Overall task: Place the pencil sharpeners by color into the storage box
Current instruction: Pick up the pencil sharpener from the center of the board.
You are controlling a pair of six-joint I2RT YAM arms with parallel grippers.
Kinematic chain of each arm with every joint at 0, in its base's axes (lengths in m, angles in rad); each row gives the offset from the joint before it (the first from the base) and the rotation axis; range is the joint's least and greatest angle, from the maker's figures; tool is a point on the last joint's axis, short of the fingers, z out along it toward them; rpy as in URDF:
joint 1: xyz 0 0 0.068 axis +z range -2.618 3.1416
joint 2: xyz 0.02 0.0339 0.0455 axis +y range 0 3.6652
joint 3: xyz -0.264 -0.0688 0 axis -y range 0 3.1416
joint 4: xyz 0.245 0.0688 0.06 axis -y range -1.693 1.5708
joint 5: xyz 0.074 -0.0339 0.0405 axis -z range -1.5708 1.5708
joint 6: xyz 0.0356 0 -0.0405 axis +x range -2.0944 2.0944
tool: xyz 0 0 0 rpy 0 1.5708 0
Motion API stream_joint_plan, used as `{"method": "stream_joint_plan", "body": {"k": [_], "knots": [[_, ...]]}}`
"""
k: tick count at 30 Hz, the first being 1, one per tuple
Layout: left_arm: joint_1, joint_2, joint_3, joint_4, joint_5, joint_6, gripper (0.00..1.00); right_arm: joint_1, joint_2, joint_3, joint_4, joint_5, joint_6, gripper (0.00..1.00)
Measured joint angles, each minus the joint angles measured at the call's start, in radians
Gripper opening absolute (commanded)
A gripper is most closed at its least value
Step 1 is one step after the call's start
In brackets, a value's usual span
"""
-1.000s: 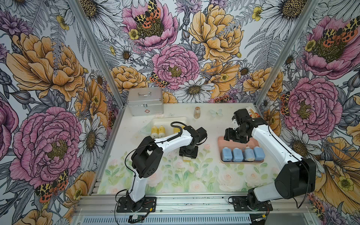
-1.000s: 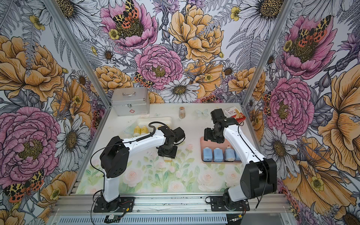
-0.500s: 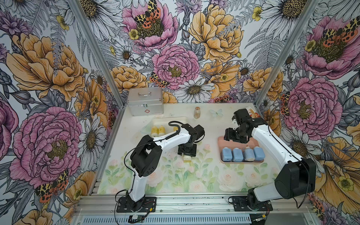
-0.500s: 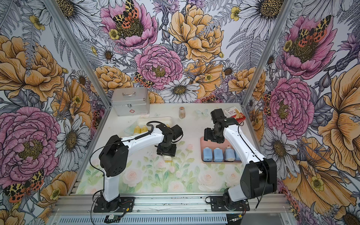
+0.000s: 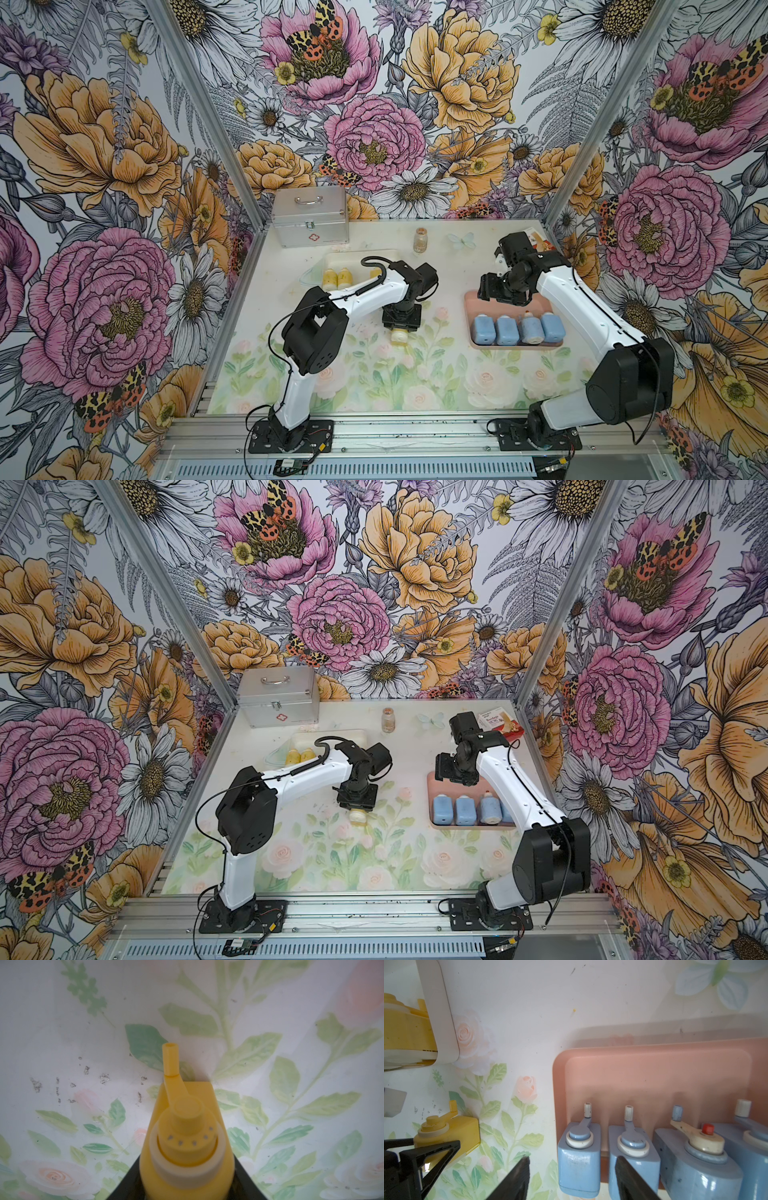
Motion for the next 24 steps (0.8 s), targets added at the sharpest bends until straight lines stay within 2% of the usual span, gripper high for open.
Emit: {"method": "stream_joint_plan", "body": {"k": [7, 11, 18, 24], "knots": [[0.010, -0.007, -0.002, -0.013, 0.000, 0.000, 0.45, 0.000, 0.000, 0.000, 0.003, 0.000, 0.000, 0.67], [0.043, -0.050, -0.002, -0.041, 0.000, 0.000, 0.45, 0.000, 0.002, 0.000, 0.003, 0.000, 0.000, 0.67], [0.198, -0.190, 0.066, -0.106, 0.004, 0.023, 0.45, 0.000, 0.011, 0.000, 0.004, 0.000, 0.000, 0.67], [0.342, -0.206, 0.194, -0.146, 0.014, 0.076, 0.45, 0.000, 0.024, 0.001, 0.008, -0.001, 0.000, 0.67]]}}
